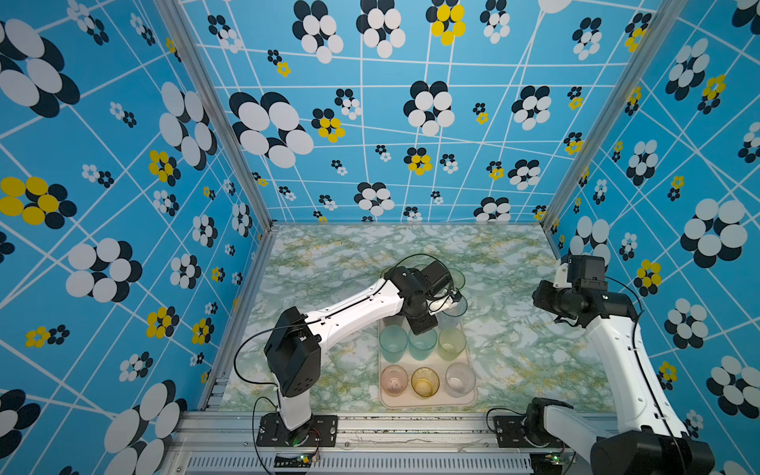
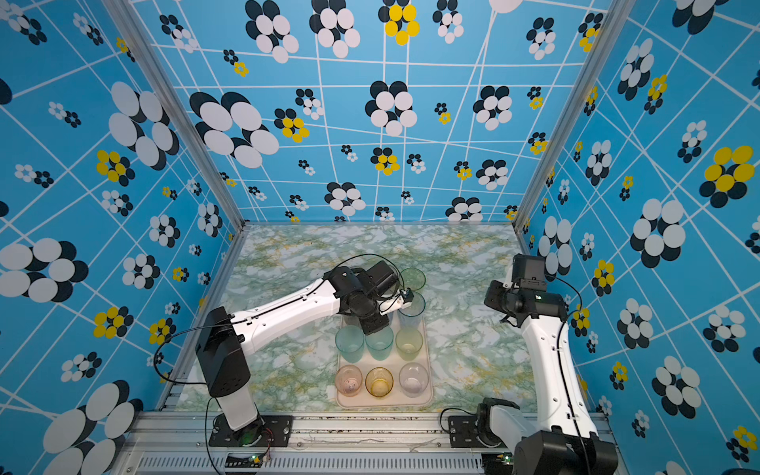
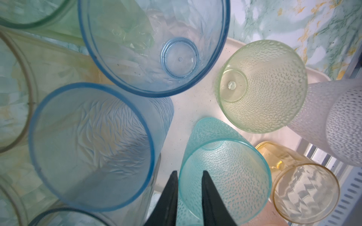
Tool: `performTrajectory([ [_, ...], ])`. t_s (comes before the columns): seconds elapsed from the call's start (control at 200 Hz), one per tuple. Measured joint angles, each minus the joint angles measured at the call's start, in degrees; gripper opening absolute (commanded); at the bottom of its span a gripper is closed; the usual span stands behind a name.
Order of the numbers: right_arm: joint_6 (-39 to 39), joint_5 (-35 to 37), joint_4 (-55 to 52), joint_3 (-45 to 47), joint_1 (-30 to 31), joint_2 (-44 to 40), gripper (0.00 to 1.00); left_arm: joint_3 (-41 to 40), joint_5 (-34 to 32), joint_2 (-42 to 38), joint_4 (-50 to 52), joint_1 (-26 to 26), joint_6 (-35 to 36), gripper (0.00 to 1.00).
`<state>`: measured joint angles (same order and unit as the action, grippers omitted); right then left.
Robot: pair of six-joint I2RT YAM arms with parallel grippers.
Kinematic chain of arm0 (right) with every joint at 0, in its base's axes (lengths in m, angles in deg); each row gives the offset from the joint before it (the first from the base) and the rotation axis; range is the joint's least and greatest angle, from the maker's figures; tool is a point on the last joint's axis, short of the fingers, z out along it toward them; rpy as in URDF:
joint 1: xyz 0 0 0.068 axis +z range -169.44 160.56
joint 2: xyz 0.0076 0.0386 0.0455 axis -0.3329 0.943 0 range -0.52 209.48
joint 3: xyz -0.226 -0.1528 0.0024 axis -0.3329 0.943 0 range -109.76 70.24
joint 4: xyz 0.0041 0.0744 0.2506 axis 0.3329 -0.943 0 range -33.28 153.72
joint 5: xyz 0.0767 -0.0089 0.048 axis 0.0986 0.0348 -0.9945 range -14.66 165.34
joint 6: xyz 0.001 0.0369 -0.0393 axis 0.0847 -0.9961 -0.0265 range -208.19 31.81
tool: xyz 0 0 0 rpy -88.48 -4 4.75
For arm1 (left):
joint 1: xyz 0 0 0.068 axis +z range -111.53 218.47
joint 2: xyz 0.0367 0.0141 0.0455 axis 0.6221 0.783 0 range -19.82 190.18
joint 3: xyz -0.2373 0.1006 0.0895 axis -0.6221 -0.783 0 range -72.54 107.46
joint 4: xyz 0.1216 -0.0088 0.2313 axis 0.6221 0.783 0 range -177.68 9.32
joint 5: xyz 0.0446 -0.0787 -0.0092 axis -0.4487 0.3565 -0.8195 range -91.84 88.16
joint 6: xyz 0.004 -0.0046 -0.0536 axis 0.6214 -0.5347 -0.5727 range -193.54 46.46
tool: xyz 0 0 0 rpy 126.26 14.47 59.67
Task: Place the glasses into the tray
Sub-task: Place the glass on the tray.
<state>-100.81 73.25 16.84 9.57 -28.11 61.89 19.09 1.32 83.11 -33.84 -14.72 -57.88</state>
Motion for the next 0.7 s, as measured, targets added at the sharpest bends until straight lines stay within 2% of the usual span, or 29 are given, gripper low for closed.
performTrajectory([
  [0.425, 0.0, 0.0, 0.0, 0.0, 0.0, 0.0, 0.38, -6.8, -1.6, -9.6, -8.9, 1.4, -0.2, 0.24],
  [0.545, 0.0, 0.0, 0.0, 0.2, 0.0, 0.0, 0.38, -10.1, -3.0, -14.3, -13.4, 5.4, -2.4, 0.25],
  [0.7, 0.0, -0.3, 0.1, 0.3, 0.0, 0.0, 0.38, -16.4, -3.7, -21.5, -21.1, 13.5, -7.2, 0.26],
])
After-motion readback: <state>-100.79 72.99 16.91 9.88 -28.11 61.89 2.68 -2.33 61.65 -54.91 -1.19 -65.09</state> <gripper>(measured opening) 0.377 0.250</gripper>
